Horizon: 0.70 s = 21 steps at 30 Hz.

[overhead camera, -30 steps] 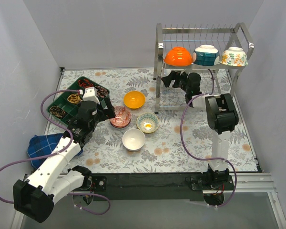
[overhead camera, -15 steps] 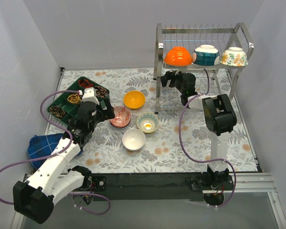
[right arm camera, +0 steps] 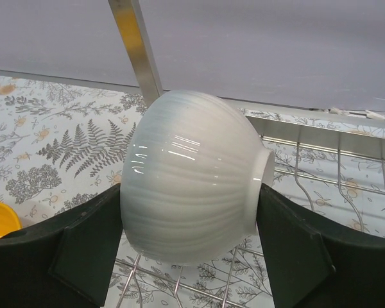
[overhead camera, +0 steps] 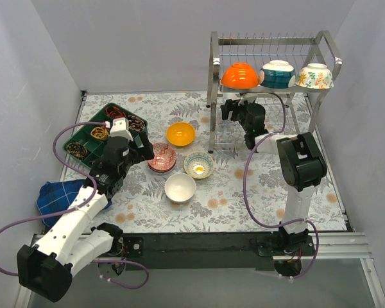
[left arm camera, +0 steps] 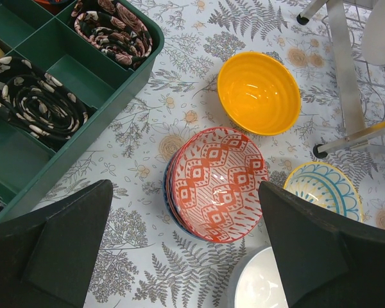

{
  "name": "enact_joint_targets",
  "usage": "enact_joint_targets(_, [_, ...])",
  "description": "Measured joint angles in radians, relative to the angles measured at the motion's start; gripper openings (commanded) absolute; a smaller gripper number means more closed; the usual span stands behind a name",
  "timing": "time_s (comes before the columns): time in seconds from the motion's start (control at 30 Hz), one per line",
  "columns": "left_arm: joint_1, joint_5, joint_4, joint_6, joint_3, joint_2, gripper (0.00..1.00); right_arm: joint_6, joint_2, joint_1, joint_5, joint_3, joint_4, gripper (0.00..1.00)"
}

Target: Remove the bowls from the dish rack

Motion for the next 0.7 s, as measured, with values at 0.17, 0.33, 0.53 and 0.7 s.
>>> enact_joint_targets(0.17, [0.000, 0.000, 0.000, 0.003, 0.000, -0.001, 0.98, 0.010, -0.035, 0.000, 0.041, -0.052, 0.023, 0.09])
enact_joint_targets(0.33, [0.001, 0.013, 0.000, 0.005, 0.000, -0.002, 0.98, 0.055, -0.108, -0.008, 0.066, -0.150, 0.041, 0.07])
enact_joint_targets(0.53, [0.001, 0.035, 0.000, 0.007, 0.000, -0.002, 0.98, 0.150, -0.201, -0.043, 0.058, -0.266, 0.053, 0.04])
enact_joint_targets(0.7, [0.001, 0.055, 0.001, 0.011, 0.000, 0.000, 0.98, 0.236, -0.281, -0.072, 0.027, -0.377, 0.090, 0.03])
